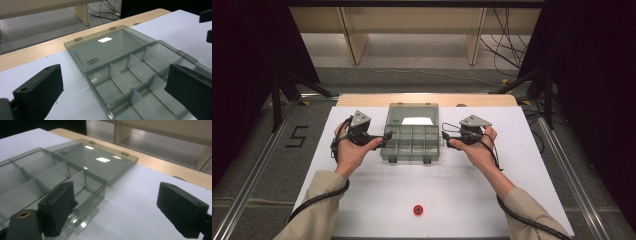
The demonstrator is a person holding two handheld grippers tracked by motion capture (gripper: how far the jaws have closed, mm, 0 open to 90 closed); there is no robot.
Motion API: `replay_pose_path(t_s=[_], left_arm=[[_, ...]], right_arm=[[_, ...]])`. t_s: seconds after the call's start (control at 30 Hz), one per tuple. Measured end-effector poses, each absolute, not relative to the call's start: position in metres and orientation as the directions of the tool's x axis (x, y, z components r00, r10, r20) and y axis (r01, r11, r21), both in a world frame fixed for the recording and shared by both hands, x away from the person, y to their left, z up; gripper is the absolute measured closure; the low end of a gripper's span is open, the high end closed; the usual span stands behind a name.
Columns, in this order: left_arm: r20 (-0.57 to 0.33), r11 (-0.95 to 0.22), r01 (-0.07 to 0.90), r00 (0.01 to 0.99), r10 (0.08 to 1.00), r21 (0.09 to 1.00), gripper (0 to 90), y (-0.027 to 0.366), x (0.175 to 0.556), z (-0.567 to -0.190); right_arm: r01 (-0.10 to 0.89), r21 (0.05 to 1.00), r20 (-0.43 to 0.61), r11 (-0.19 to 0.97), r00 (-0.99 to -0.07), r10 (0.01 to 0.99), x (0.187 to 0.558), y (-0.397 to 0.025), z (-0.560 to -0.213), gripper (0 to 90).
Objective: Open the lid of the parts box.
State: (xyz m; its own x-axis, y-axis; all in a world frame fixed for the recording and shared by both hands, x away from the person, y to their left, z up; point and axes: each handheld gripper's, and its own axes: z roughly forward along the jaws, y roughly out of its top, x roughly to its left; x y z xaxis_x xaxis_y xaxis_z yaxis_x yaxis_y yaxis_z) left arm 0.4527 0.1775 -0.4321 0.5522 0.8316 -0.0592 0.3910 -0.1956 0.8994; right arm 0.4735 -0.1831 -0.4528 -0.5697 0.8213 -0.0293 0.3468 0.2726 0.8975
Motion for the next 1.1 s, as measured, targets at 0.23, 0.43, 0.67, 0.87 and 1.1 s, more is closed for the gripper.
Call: replay_pose_path(t_s=[0.23, 0.43, 0.67, 0.87, 1.1], left_arm=[[-0.061, -0.195, 0.374, 0.574, 0.817, 0.907, 0.0, 0.177, 0.417, -0.429], [-0.088, -0.191, 0.386, 0.599, 0.796, 0.903, 0.0, 0.171, 0.392, -0.431], [-0.044, -0.234, 0.349, 0.631, 0.774, 0.907, 0.0, 0.167, 0.366, -0.430], [-0.058, -0.231, 0.358, 0.639, 0.767, 0.905, 0.0, 0.167, 0.341, -0.434], [-0.053, -0.238, 0.361, 0.639, 0.767, 0.902, 0.0, 0.173, 0.324, -0.436]], right_arm=[[0.320, 0.907, -0.029, 0.275, -0.604, 0.797, 0.441, -0.200, -0.450, 15.0], [0.294, 0.916, -0.036, 0.274, -0.618, 0.785, 0.416, -0.213, -0.447, 15.0], [0.304, 0.919, -0.004, 0.250, -0.629, 0.778, 0.386, -0.228, -0.442, 14.9], [0.287, 0.928, 0.001, 0.236, -0.635, 0.772, 0.363, -0.241, -0.440, 15.0], [0.280, 0.935, 0.009, 0.218, -0.632, 0.775, 0.340, -0.255, -0.439, 15.0]])
